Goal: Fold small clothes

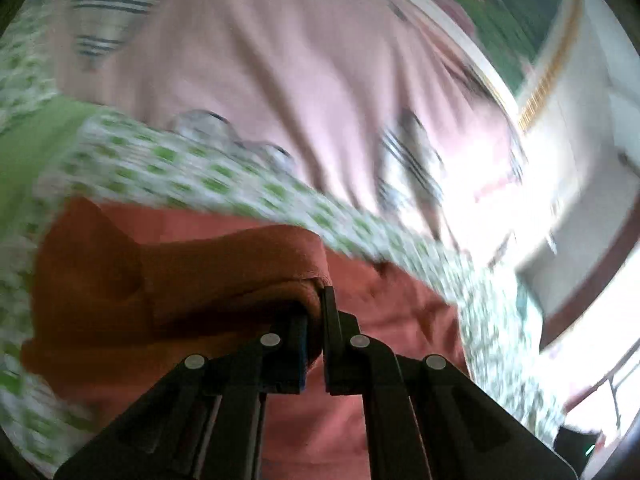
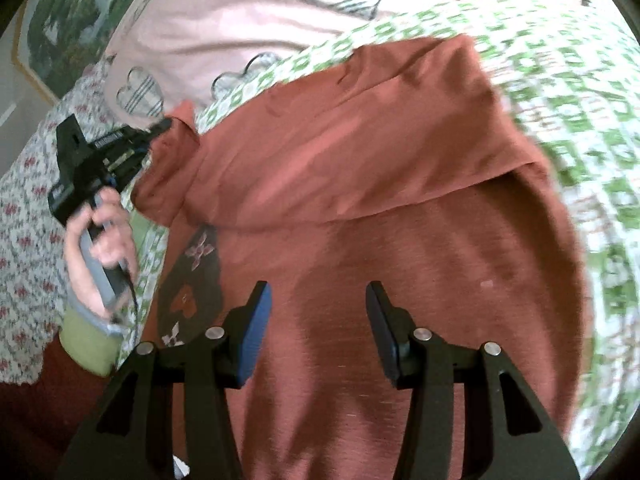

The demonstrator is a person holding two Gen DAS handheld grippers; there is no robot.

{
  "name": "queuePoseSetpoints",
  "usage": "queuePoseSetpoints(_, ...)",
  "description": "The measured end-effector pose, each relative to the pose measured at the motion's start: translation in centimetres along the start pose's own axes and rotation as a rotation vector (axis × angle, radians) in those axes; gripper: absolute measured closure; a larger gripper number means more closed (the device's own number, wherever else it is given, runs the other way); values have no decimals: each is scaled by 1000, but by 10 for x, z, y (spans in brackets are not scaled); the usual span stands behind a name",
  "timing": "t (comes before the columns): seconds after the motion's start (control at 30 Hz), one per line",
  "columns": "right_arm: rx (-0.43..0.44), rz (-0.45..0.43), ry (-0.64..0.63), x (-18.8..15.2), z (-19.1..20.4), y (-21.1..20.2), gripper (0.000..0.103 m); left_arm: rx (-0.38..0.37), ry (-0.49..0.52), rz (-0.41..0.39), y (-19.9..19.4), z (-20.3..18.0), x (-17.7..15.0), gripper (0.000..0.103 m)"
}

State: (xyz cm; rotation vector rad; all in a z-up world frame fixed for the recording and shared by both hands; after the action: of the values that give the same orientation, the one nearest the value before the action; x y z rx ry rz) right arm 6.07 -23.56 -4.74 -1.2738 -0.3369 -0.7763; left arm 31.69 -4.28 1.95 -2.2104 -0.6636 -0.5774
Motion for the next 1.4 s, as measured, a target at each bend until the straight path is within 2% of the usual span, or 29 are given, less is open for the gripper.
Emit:
queuePoseSetpoints(0.17, -39, -31, 51, -2, -28, -18, 53, 52, 176, 108, 58, -46, -67, 100)
queuePoseSetpoints(0.37, -52, -53, 97, -1, -47, -24, 53, 114, 236, 235, 95, -36, -111, 98)
queuePoseSetpoints(0.53, -36, -63, 104, 14, -51, -18, 53, 92, 236, 309, 77, -27, -128, 78)
queuePoseSetpoints(0.6, -23, -63, 98, 24, -49, -12, 53, 86, 263, 317, 57, -23, -136, 61)
queuePoseSetpoints(0.67, -12, -64, 78, 37, -44, -3, 53, 97, 285, 315, 36, -16, -140, 58)
queuePoseSetpoints(0.73, -2, -59, 51, 51, -36, 9, 53, 118, 282, 304, 13, -3, -140, 58)
queuePoseSetpoints(0.83, 20, -40, -1, 71, -18, 31, 53, 201, 254, 242, -16, 28, -125, 57)
queuePoseSetpoints(0.9, 37, -31, -68, 86, 0, 48, 53, 294, 228, 185, -38, 61, -109, 55)
queuePoseSetpoints(0.97, 44, -17, -136, 98, 18, 67, 53, 378, 206, 161, -51, 92, -97, 54)
queuePoseSetpoints(1.03, -5, -6, -244, 110, 32, 85, 53, 448, 169, 154, -59, 122, -87, 55)
queuePoseSetpoints(1.13, -118, 23, -385, 124, 40, 109, 53, 470, 124, 143, -66, 151, -75, 55)
queuePoseSetpoints(1.2, -132, 71, -435, 127, 42, 125, 53, 514, 103, 131, -67, 167, -68, 54)
queuePoseSetpoints(1.27, -130, 115, -517, 125, 47, 137, 53, 494, 55, 123, -65, 172, -61, 53)
queuePoseSetpoints(1.3, -154, 125, -593, 123, 54, 143, 53, 487, 39, 116, -64, 173, -58, 53)
queuePoseSetpoints(1.4, -227, 136, -709, 121, 59, 157, 53, 491, 13, 104, -59, 173, -54, 53)
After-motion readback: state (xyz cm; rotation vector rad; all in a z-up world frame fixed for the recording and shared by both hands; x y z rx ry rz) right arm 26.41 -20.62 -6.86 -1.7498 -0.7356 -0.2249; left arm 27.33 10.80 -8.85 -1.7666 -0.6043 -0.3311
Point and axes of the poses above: each gripper's, at about its wrist camera, not at the fingertips, and y roughly the way its jaws point, z to its left, x to its top, the point moved 6 cm from there along y, roughly the way its jaws point, and after that the axes turned 14 degrees about -y, right-handed, at the moved point
